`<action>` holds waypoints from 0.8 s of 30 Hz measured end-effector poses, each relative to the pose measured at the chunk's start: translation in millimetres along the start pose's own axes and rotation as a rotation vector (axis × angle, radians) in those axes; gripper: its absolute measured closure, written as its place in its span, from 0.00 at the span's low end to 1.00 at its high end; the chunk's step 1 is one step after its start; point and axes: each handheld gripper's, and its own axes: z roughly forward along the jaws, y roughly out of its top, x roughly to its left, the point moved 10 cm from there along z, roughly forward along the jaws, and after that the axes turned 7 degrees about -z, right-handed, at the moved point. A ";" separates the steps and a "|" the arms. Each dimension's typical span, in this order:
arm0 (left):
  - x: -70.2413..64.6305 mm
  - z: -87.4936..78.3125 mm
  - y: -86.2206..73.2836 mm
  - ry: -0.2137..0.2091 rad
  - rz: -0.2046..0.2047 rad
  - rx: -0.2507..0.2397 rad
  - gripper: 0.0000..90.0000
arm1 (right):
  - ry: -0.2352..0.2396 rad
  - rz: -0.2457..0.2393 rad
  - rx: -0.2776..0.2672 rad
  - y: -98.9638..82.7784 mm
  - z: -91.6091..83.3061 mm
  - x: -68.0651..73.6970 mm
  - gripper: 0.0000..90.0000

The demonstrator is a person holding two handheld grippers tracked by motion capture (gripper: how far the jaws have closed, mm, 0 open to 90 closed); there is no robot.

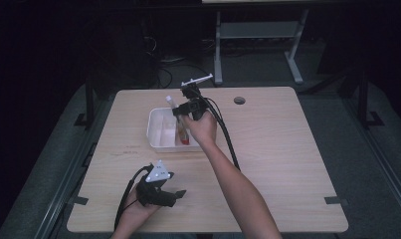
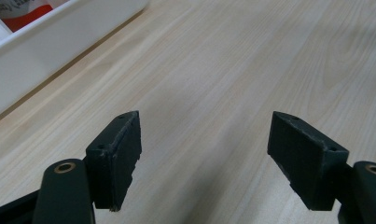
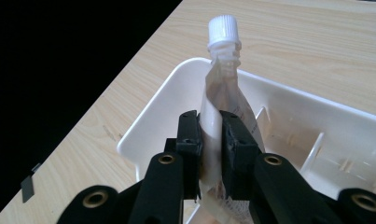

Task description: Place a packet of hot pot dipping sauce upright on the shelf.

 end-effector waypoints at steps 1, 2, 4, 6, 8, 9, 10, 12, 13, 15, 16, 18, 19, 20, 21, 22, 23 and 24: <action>0.2 0.0 -0.2 0.000 0.002 0.002 0.28 | 0.008 0.000 -0.001 -0.4 -0.4 0.6 0.85; 0.0 0.3 -0.1 0.000 0.000 0.001 0.28 | 0.017 -0.001 0.005 -1.6 -0.6 1.1 0.84; -0.1 0.3 -0.1 0.001 0.000 0.002 0.28 | 0.024 -0.002 0.007 -3.0 -1.0 1.8 0.83; -0.2 0.4 -0.1 0.002 0.002 0.002 0.28 | 0.031 -0.002 0.009 -4.4 -2.1 2.1 0.83; -0.3 0.7 -0.2 0.003 0.003 0.003 0.28 | 0.035 0.000 0.006 -5.2 -3.3 1.9 0.83; -0.4 0.9 -0.1 0.003 0.003 0.003 0.28 | 0.037 0.001 0.005 -5.4 -3.7 2.0 0.82; -0.4 1.0 -0.1 0.002 0.004 0.003 0.28 | 0.042 0.002 0.007 -5.9 -4.2 2.4 0.82; -0.4 1.5 -0.2 0.002 0.006 0.005 0.28 | 0.050 0.000 0.007 -6.6 -5.1 3.1 0.81; -0.5 1.7 -0.2 0.002 0.006 0.004 0.28 | 0.055 -0.001 0.006 -6.8 -5.6 3.6 0.81; -0.9 1.8 0.1 0.002 0.005 0.002 0.28 | 0.057 -0.003 0.008 -8.2 -6.7 4.0 0.80; -0.9 1.8 0.1 0.002 0.005 0.002 0.28 | 0.057 -0.003 0.008 -8.2 -6.7 4.0 0.80; -1.0 1.9 0.1 0.002 0.007 0.003 0.28 | 0.058 -0.008 0.009 -9.3 -7.6 3.6 0.80; -1.1 2.0 0.1 0.002 0.007 0.002 0.28 | 0.059 -0.009 0.008 -9.7 -8.2 3.5 0.80; -1.1 2.0 0.0 0.001 0.008 0.003 0.28 | 0.058 -0.009 0.009 -10.1 -8.9 3.3 0.79; -1.1 2.0 0.0 0.001 0.009 0.003 0.28 | 0.059 -0.010 0.012 -10.6 -9.6 3.2 0.79; -1.1 2.0 0.0 0.001 0.009 0.003 0.28 | 0.055 -0.013 0.014 -11.0 -10.7 2.6 0.79; -1.1 2.0 0.1 0.001 0.009 0.003 0.28 | 0.053 -0.013 0.013 -10.9 -11.7 2.4 0.79; -1.1 2.0 0.1 0.001 0.009 0.003 0.28 | 0.054 -0.017 0.011 -10.9 -12.8 2.1 0.78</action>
